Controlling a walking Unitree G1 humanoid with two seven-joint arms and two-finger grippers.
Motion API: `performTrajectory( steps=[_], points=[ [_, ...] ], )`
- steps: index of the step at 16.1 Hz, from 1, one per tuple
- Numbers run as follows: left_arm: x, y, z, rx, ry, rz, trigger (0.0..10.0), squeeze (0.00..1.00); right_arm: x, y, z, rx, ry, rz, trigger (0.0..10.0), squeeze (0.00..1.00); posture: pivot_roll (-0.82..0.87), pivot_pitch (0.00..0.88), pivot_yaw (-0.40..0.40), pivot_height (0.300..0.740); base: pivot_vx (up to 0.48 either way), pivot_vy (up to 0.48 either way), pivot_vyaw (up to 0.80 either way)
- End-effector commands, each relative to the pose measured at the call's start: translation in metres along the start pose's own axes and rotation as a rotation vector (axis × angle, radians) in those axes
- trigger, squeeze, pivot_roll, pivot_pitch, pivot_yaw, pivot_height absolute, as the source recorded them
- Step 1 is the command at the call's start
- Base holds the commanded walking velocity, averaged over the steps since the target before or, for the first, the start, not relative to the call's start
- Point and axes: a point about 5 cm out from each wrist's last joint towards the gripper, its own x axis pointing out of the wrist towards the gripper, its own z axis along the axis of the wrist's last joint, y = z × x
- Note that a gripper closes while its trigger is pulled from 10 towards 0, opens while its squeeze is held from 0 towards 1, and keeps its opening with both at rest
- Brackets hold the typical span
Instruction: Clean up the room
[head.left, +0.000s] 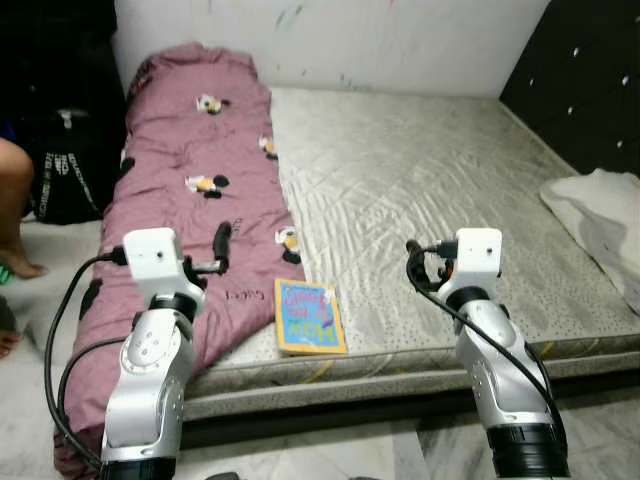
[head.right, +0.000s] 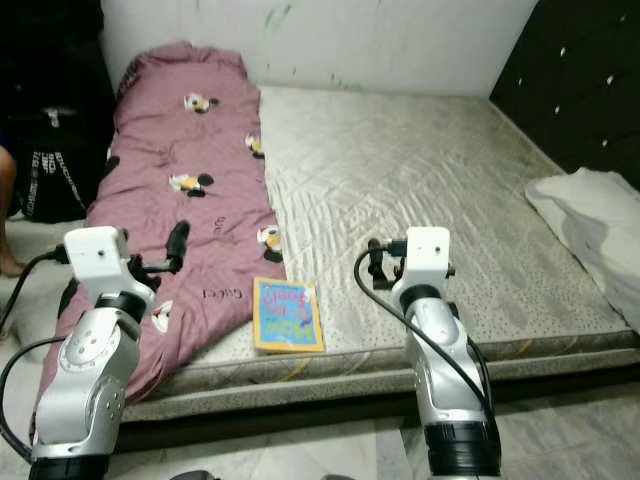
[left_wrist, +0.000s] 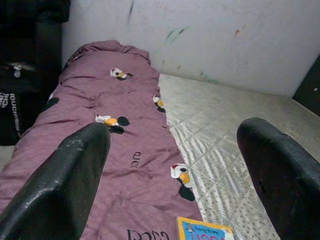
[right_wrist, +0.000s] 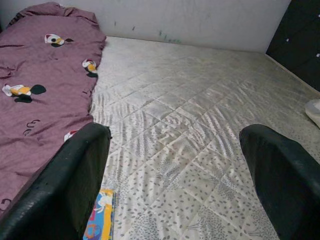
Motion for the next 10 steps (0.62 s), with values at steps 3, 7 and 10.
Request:
performTrajectory(
  steps=[3,7,10],
  points=[
    [0.0015,-0.0019,0.0044,-0.005,-0.025,-0.020,10.0,0.00,0.0013,-0.0051,0.0022,-0.009,-0.005,-0.016,10.0,0.00,-0.04,0.000,-0.104,0.740,0.174,0.000,0.00],
    [0.0008,-0.0046,0.0040,-0.018,-0.025,-0.040,10.0,0.00,0.0014,-0.0046,0.0019,-0.012,-0.005,-0.011,10.0,0.00,-0.04,0.000,-0.104,0.740,0.325,0.000,0.00],
    [0.0023,-0.0044,0.0055,-0.019,-0.031,-0.045,10.0,0.00,0.0018,-0.0041,0.0021,-0.014,-0.006,-0.007,10.0,0.00,-0.04,0.000,-0.105,0.740,0.409,0.000,0.00]
  ],
)
